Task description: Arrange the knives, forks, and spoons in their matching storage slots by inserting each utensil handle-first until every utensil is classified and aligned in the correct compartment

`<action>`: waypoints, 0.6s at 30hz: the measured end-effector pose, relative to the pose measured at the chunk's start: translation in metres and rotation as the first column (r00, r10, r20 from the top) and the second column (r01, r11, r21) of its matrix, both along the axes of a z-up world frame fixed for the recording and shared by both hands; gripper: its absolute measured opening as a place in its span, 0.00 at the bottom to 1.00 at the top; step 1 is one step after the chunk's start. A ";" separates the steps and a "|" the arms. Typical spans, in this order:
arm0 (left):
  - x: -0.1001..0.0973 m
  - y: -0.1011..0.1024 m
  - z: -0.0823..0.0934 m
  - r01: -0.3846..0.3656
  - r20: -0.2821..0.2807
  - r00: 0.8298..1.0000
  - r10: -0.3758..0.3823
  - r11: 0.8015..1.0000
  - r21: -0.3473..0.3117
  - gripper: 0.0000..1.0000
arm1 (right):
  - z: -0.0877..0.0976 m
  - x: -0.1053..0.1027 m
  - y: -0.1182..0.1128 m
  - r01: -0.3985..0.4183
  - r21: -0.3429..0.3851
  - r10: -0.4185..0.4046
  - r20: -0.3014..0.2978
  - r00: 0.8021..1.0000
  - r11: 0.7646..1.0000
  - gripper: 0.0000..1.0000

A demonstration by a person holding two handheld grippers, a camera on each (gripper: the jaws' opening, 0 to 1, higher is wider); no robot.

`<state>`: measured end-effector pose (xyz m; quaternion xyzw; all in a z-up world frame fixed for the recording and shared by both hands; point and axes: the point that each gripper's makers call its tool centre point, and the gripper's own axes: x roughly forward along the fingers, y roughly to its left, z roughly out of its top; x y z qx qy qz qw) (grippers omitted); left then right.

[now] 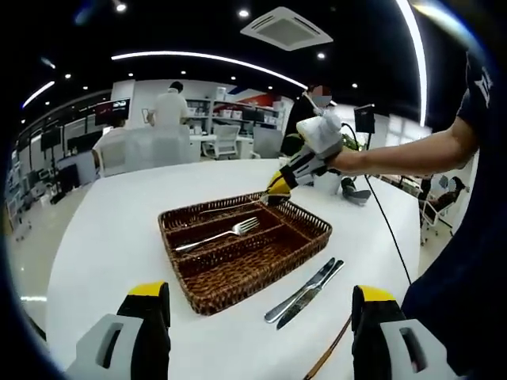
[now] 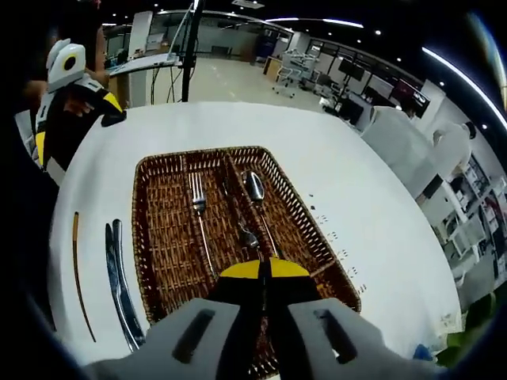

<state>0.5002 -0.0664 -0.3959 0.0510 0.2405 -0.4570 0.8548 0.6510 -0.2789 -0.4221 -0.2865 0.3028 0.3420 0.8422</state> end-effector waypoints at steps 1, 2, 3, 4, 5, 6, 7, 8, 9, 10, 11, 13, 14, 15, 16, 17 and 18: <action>0.001 -0.001 0.000 0.005 0.002 1.000 -0.005 1.000 -0.001 1.00 | -0.001 0.004 0.000 0.004 0.001 -0.004 -0.001 1.000 1.000 0.00; 0.001 -0.001 0.000 0.009 0.001 1.000 -0.009 1.000 -0.001 1.00 | -0.002 0.008 0.000 0.008 0.000 -0.008 -0.001 1.000 1.000 0.00; 0.001 -0.002 0.000 0.012 0.003 1.000 -0.012 1.000 -0.003 1.00 | -0.002 0.013 0.000 0.014 0.003 -0.014 -0.002 1.000 1.000 0.00; 0.002 -0.002 0.000 0.013 0.004 1.000 -0.013 1.000 -0.004 1.00 | -0.003 0.017 0.000 0.016 0.002 -0.016 -0.001 1.000 1.000 0.00; 0.002 -0.002 0.000 0.013 0.004 1.000 -0.013 1.000 -0.005 1.00 | -0.004 0.019 0.000 0.017 0.001 -0.017 -0.001 1.000 1.000 0.00; 0.002 -0.002 0.000 0.014 0.003 1.000 -0.014 1.000 -0.006 1.00 | -0.006 0.027 -0.001 0.024 -0.002 -0.024 -0.003 1.000 1.000 0.00; 0.002 -0.002 0.000 0.016 0.003 1.000 -0.016 1.000 -0.003 1.00 | -0.007 0.029 -0.001 0.024 -0.002 -0.024 -0.004 1.000 1.000 0.00; 0.002 -0.001 0.000 0.017 0.002 1.000 -0.017 1.000 -0.001 1.00 | -0.008 0.032 -0.001 0.026 -0.002 -0.026 -0.006 1.000 1.000 0.00; 0.002 -0.001 0.000 0.020 0.000 1.000 -0.020 1.000 0.001 1.00 | -0.010 0.038 -0.002 0.032 -0.004 -0.032 -0.008 0.999 0.999 0.00; 0.002 -0.001 0.000 0.022 0.000 1.000 -0.022 1.000 0.002 1.00 | -0.012 0.042 -0.003 0.033 -0.008 -0.033 -0.008 0.999 0.999 0.00; 0.002 -0.001 0.000 0.024 0.002 1.000 -0.024 1.000 0.003 1.00 | -0.013 0.044 -0.003 0.032 -0.007 -0.032 -0.011 0.999 0.999 0.00; 0.002 0.000 0.000 0.027 0.006 1.000 -0.027 1.000 0.006 1.00 | -0.017 0.049 -0.003 0.026 -0.009 -0.026 -0.021 0.999 1.000 0.00; 0.003 0.000 0.000 0.028 0.006 1.000 -0.028 1.000 0.006 1.00 | -0.019 0.050 -0.002 0.020 -0.017 -0.020 -0.022 1.000 1.000 0.00; 0.004 0.001 0.001 0.028 0.008 1.000 -0.028 1.000 0.001 1.00 | -0.022 0.053 -0.002 0.014 -0.026 -0.014 -0.026 1.000 1.000 0.00; 0.005 0.001 0.001 0.027 0.010 1.000 -0.027 1.000 -0.001 1.00 | -0.023 0.056 -0.001 0.013 -0.029 -0.013 -0.028 1.000 1.000 0.00; 0.006 0.001 0.001 0.026 0.012 1.000 -0.026 1.000 -0.001 1.00 | -0.024 0.059 -0.001 0.012 -0.031 -0.013 -0.029 0.999 0.999 0.00; 0.007 0.001 0.001 0.024 0.014 1.000 -0.024 1.000 -0.001 1.00 | -0.026 0.063 -0.001 0.011 -0.034 -0.012 -0.030 0.999 0.999 0.00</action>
